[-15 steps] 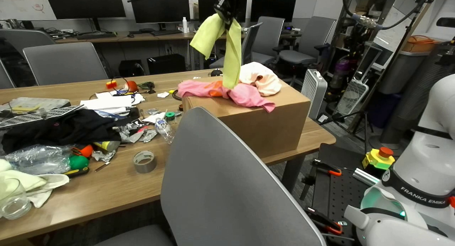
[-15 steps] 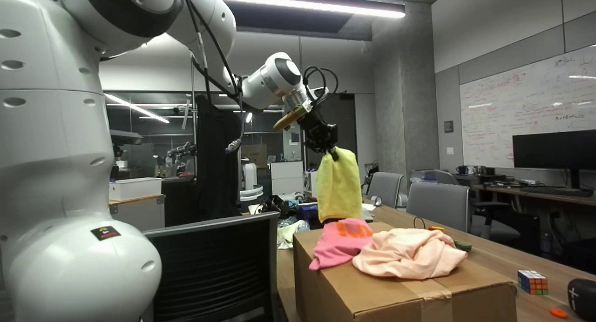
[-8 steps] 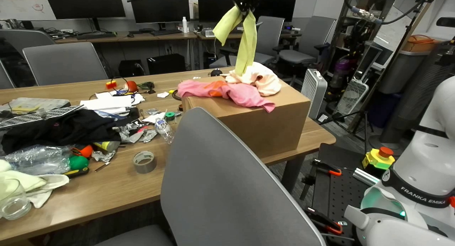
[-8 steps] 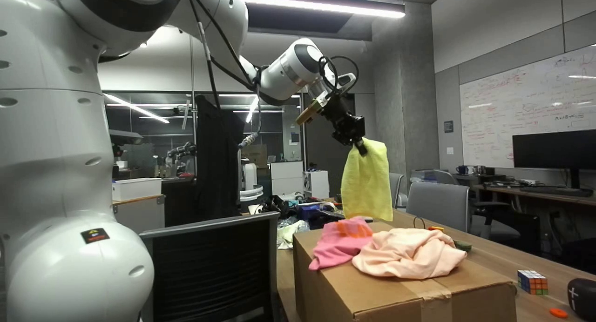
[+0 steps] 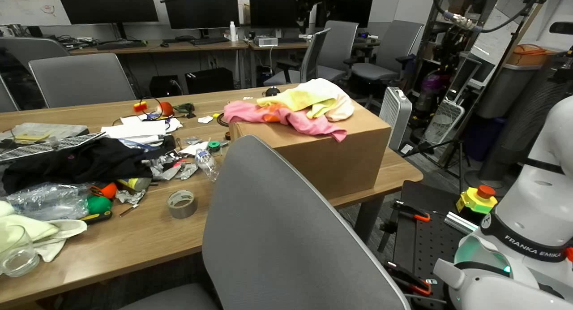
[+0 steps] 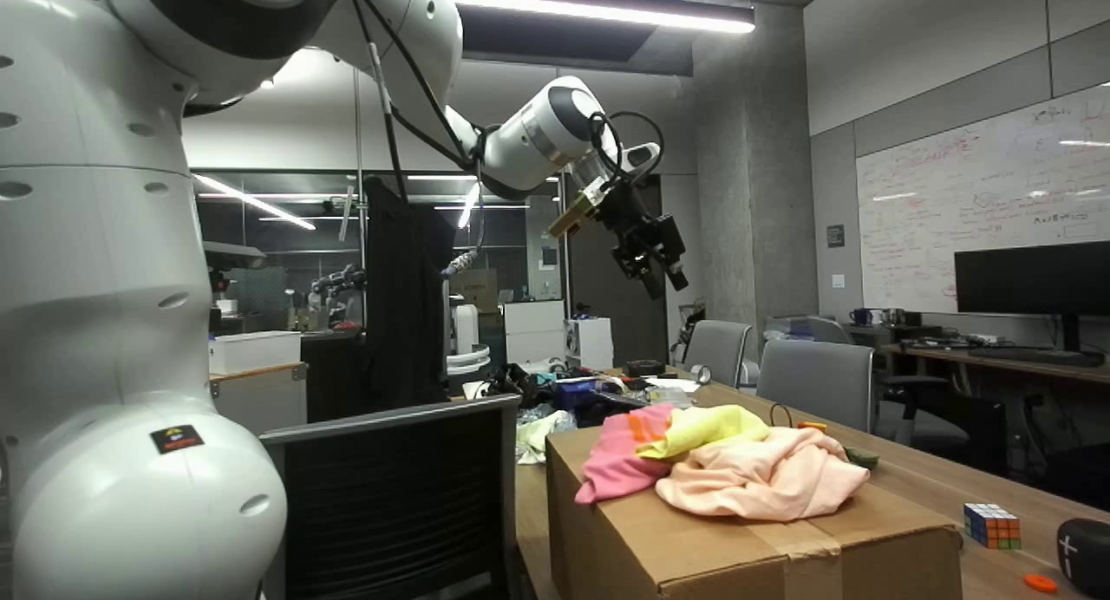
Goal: Put the clothes on the box
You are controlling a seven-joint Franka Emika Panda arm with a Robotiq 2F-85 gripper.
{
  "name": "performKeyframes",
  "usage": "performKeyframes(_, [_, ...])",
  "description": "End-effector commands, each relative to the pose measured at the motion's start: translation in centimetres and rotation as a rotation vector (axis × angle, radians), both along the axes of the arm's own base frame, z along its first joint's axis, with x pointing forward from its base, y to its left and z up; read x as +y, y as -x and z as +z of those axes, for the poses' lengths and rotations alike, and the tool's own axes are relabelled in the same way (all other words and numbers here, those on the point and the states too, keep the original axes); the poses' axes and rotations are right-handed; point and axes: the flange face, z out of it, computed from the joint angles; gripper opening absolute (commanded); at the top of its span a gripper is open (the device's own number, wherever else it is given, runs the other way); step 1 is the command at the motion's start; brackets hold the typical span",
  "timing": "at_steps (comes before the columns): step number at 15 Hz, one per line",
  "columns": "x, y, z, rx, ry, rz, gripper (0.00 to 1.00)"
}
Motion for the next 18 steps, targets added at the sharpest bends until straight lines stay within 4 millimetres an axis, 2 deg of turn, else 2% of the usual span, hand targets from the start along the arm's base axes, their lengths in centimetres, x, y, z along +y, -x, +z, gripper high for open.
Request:
performKeyframes(1, [2.1, 2.0, -1.5, 0.089, -0.066, 0.164, 0.97])
performKeyframes(5, [4.2, 6.1, -4.2, 0.213, -0.127, 0.351, 1.0])
performKeyframes(9, [4.8, 11.3, -5.5, 0.336, -0.149, 0.547, 1.0])
performKeyframes(13, [5.4, 15.7, -5.5, 0.387, -0.101, 0.699, 1.0])
performKeyframes(18, [6.6, 19.0, -5.0, 0.324, -0.069, 0.759, 1.0])
